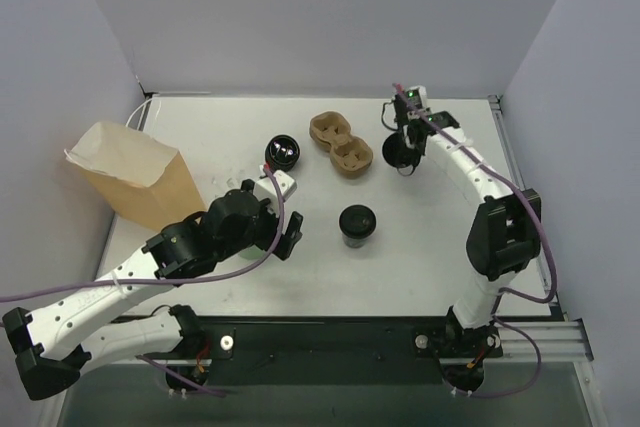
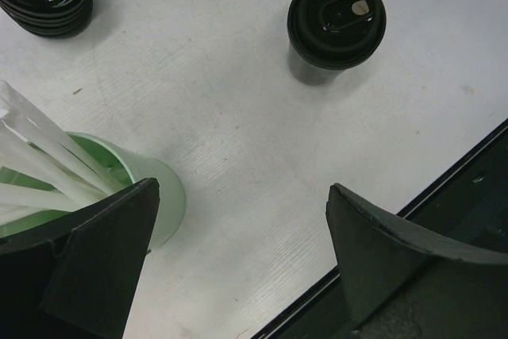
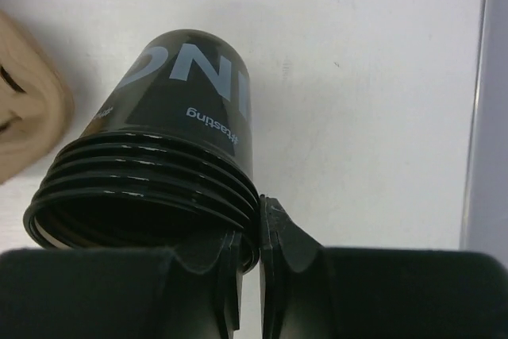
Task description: Pack the takeout coffee
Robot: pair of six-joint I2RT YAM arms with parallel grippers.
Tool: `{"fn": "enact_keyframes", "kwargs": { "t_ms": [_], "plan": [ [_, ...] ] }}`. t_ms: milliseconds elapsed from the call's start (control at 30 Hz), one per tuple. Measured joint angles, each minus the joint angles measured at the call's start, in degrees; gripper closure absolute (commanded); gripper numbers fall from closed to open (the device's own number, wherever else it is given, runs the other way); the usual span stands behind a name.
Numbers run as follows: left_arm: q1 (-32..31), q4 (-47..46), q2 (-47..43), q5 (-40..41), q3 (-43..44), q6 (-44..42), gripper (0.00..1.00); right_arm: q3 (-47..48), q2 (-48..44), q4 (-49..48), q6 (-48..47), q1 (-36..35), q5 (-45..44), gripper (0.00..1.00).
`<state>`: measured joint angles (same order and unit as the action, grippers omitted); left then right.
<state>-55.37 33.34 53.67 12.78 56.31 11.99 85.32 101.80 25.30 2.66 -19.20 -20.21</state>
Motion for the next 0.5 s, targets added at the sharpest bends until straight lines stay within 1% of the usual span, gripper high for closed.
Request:
{"fn": "enact_keyframes", "kwargs": {
  "t_ms": [33,100,233,333,433,500],
  "plan": [
    [0.0,-0.02,-0.24,0.04,-0.76,-0.02,0.04,2.4,-0.07,2.54,3.26,1.25,1.31,1.0],
    [0.07,0.0,-0.39,0.04,-2.01,-0.15,0.04,4.17,-1.36,7.02,10.01,3.87,4.35,1.0],
    [0.11,0.11,-0.48,-0.17,-3.58,-0.15,0.04,1.38,-4.39,14.99,19.71,9.6,12.52,1.0],
    [0.11,-0.07,-1.64,-0.39,-5.29,-0.2,0.04,0.22,-4.63,21.66,23.02,12.92,17.25,1.0],
    [0.11,0.33,-2.64,-0.9,-6.27,-0.2,0.04,-0.31,-4.66,25.62,24.87,14.43,21.73,1.0],
    [0.11,0.31,-3.26,-1.33,-6.49,-0.2,0.04,-0.31,-4.66,27.15,25.7,14.78,23.06,1.0]
  ]
}}
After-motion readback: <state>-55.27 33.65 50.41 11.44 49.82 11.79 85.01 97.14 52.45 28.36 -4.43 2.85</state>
